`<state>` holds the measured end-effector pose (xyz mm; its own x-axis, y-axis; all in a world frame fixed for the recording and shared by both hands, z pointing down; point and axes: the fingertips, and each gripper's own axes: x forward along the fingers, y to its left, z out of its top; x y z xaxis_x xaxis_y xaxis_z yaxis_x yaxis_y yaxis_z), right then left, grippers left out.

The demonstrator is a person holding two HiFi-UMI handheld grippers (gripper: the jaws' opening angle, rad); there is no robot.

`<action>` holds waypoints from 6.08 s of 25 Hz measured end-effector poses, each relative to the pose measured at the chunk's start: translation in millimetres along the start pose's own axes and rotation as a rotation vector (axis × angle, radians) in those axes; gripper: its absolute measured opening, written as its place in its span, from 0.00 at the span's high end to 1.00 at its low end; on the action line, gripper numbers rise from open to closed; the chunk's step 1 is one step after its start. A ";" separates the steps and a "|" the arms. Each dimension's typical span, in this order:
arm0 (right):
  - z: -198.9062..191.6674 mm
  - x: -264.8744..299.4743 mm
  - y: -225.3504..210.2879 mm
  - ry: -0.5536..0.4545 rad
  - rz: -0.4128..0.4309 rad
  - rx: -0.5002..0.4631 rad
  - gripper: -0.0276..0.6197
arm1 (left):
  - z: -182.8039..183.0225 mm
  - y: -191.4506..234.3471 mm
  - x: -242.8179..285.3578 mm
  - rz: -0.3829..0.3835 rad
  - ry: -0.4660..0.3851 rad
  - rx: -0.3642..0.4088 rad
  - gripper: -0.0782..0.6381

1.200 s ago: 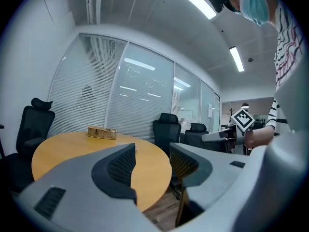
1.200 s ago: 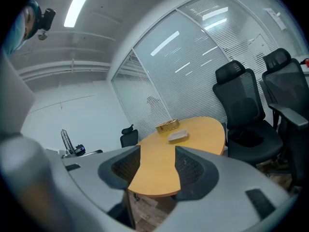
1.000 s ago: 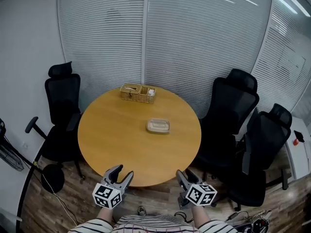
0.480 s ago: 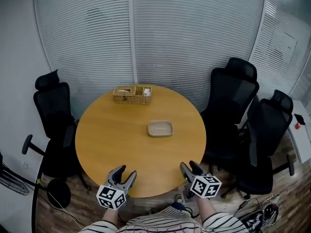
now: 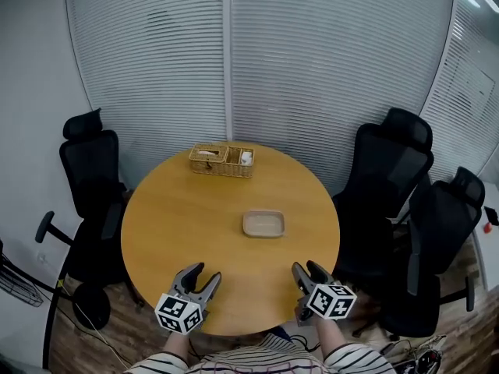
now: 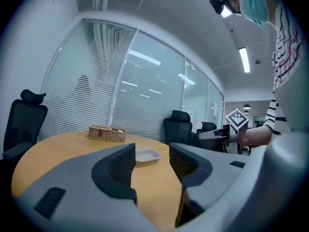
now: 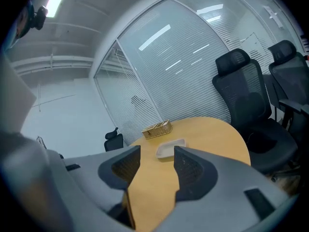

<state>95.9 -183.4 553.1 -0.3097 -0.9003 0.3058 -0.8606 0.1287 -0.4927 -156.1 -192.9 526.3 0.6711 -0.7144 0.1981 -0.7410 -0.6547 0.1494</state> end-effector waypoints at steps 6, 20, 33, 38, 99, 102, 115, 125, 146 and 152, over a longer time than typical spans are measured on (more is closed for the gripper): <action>25.3 42.5 -33.7 0.045 0.014 -0.021 0.62 | 19.9 15.6 60.4 0.031 -0.010 0.002 0.61; 51.0 146.1 -95.8 0.126 0.063 -0.060 0.62 | -1.5 48.3 186.0 0.054 0.097 0.023 0.61; 6.4 223.2 -108.8 0.285 0.133 -0.094 0.66 | -63.0 72.6 256.9 0.072 0.242 -0.106 0.61; -4.6 236.0 -114.3 0.310 0.127 -0.100 0.66 | -81.1 74.4 272.3 0.049 0.296 -0.140 0.58; 52.5 97.9 27.4 -0.012 0.183 0.005 0.89 | 33.0 22.2 90.3 0.117 -0.181 -0.337 0.83; 40.5 86.9 43.3 -0.007 0.190 0.002 0.89 | 32.4 20.5 65.9 0.123 -0.191 -0.337 0.83; -8.0 40.4 98.4 -0.005 0.216 -0.011 0.90 | 18.5 8.2 -24.0 0.133 -0.214 -0.333 0.83; -29.7 18.2 125.5 -0.008 0.219 -0.018 0.90 | 14.0 4.0 -66.1 0.134 -0.225 -0.326 0.83; -61.3 -5.2 149.2 0.017 0.197 -0.041 0.90 | -0.5 0.4 -107.5 0.128 -0.216 -0.342 0.83; -66.0 -9.1 148.6 0.023 0.193 -0.041 0.90 | -4.0 -1.3 -109.9 0.126 -0.213 -0.345 0.83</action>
<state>-55.9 -128.6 530.8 -0.4791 -0.8477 0.2278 -0.8001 0.3150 -0.5105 -229.0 -112.6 508.2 0.5376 -0.8424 0.0367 -0.7578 -0.4636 0.4592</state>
